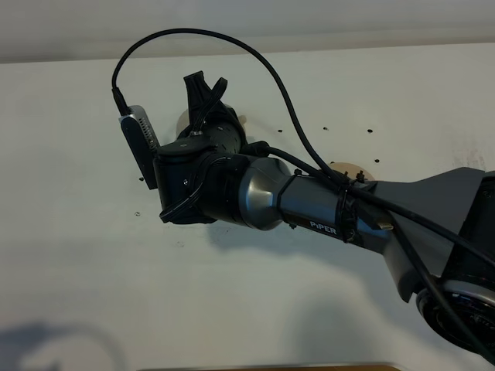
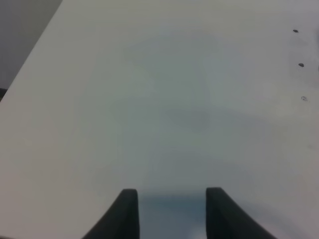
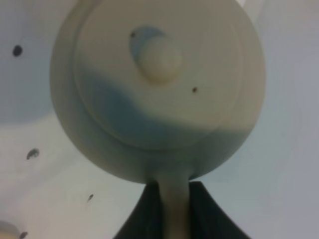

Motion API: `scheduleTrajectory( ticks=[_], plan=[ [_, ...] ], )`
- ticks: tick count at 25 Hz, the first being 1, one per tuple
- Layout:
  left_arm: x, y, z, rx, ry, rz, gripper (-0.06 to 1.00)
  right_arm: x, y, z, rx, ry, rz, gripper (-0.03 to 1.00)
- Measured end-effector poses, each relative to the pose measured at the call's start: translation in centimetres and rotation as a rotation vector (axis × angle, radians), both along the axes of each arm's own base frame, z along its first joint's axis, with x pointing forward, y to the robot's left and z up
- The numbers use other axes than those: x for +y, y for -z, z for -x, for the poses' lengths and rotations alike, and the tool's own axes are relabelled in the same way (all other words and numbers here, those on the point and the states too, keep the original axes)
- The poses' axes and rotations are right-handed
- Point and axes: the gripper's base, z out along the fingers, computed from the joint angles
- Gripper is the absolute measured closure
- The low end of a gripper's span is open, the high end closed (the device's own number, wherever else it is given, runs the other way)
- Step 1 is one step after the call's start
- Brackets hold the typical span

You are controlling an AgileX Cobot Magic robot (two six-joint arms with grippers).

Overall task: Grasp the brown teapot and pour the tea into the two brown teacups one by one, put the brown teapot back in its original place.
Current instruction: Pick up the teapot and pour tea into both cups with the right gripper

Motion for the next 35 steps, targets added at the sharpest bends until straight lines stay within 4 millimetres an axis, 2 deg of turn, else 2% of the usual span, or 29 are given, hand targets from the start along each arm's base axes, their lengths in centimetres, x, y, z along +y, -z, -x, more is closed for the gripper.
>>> scheduleTrajectory(
  ticks=[7, 35],
  plan=[
    [0.0, 0.0, 0.0, 0.0, 0.0, 0.0, 0.63, 0.47, 0.95, 0.25, 0.004, -0.018, 0.02, 0.86],
    [0.0, 0.0, 0.0, 0.0, 0.0, 0.0, 0.64, 0.68, 0.6, 0.43, -0.037, -0.035, 0.058, 0.86]
  ],
)
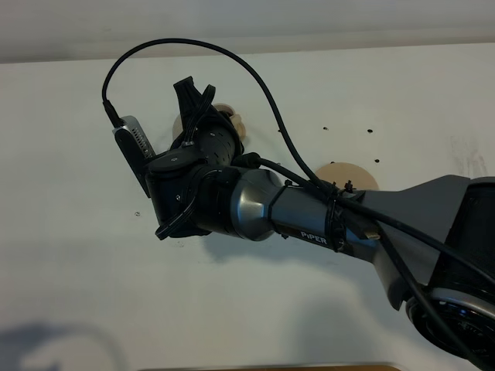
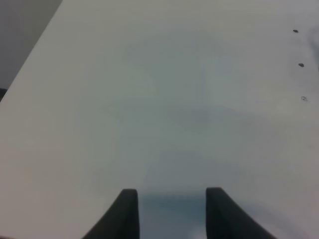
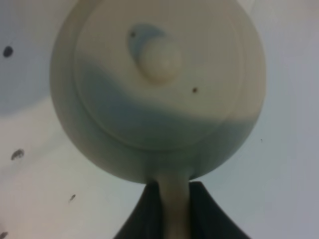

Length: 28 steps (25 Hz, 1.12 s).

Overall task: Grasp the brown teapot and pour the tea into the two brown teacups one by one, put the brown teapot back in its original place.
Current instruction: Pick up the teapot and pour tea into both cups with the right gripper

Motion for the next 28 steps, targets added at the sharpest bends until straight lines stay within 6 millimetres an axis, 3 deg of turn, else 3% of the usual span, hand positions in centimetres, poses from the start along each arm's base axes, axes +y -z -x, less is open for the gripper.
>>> scheduleTrajectory(
  ticks=[28],
  plan=[
    [0.0, 0.0, 0.0, 0.0, 0.0, 0.0, 0.63, 0.17, -0.2, 0.28, -0.02, -0.017, 0.044, 0.86]
  ],
)
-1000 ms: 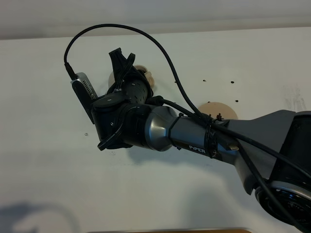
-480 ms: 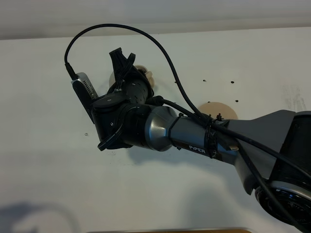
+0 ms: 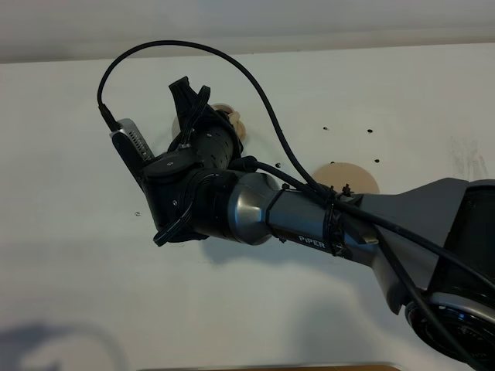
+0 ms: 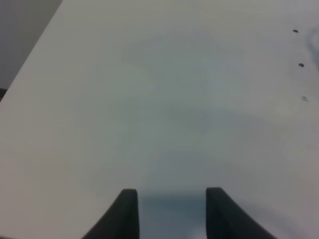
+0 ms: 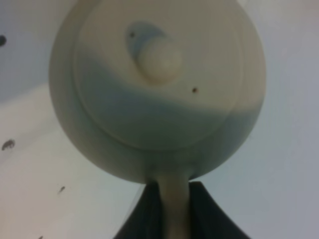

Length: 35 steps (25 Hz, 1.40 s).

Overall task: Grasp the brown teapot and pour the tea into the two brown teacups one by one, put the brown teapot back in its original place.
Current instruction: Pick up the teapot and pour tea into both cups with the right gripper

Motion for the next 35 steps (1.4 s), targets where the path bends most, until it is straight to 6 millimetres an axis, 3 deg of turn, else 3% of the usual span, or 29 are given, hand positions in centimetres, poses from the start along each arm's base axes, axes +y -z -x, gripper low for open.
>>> scheduleTrajectory(
  ticks=[35],
  plan=[
    [0.0, 0.0, 0.0, 0.0, 0.0, 0.0, 0.64, 0.31, -0.2, 0.25, -0.019, -0.036, 0.045, 0.86]
  ],
)
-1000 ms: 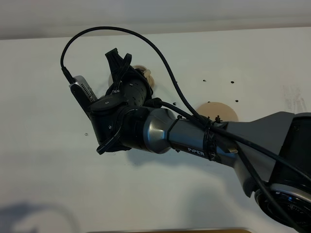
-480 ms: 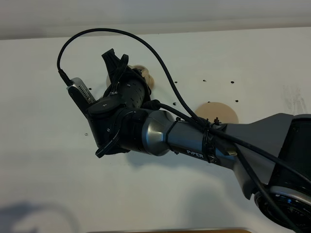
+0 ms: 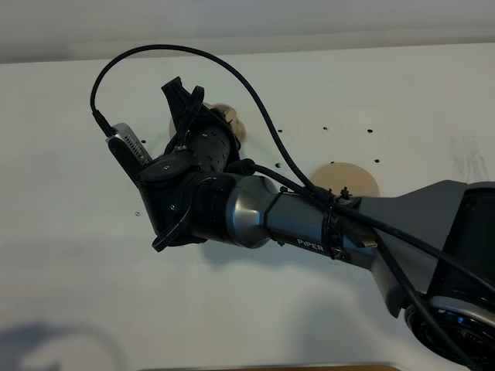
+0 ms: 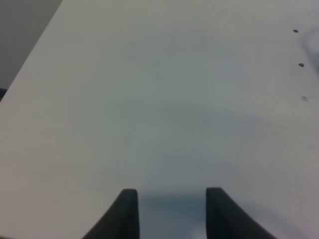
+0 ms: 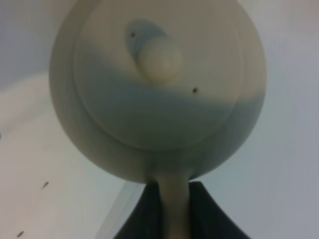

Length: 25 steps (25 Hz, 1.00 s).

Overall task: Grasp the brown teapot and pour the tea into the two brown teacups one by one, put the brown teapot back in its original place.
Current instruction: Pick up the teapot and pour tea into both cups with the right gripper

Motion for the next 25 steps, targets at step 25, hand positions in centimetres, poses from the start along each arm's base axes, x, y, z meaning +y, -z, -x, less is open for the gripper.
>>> scheduleTrajectory(
  ticks=[25],
  plan=[
    [0.0, 0.0, 0.0, 0.0, 0.0, 0.0, 0.63, -0.02, -0.16, -0.08, -0.018, -0.004, 0.013, 0.86]
  ],
)
